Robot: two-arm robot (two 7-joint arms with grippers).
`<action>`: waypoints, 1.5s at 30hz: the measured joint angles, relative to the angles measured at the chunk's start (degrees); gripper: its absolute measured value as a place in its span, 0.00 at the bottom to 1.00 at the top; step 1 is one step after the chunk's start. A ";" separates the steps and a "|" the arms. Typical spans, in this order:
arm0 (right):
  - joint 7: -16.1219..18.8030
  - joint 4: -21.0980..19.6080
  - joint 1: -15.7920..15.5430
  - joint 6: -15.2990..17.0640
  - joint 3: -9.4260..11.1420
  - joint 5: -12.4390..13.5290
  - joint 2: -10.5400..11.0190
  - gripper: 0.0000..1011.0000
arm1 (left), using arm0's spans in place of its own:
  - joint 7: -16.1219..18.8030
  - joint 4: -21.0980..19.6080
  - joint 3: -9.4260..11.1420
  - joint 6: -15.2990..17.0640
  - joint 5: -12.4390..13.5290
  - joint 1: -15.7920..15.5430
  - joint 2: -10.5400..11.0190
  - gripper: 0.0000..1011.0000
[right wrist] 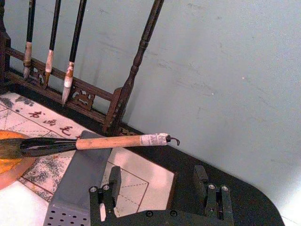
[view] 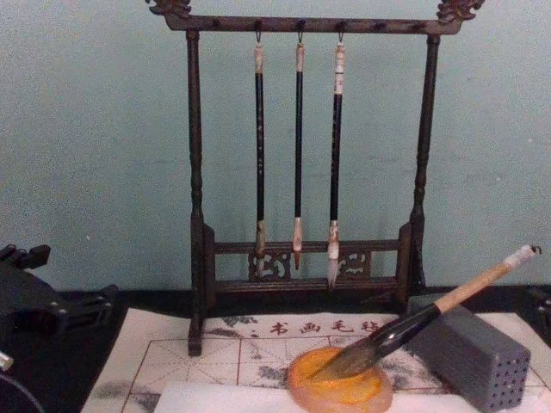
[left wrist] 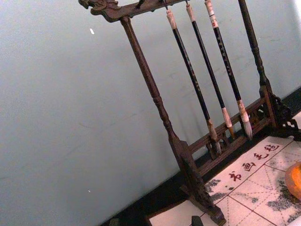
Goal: Pick up the brush from the inkstone, write on the paper, then place the brush back to its original position.
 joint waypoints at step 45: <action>0.00 0.00 0.00 0.00 0.00 0.00 0.00 0.99 | 0.00 0.00 0.00 0.00 0.00 0.00 0.00 0.99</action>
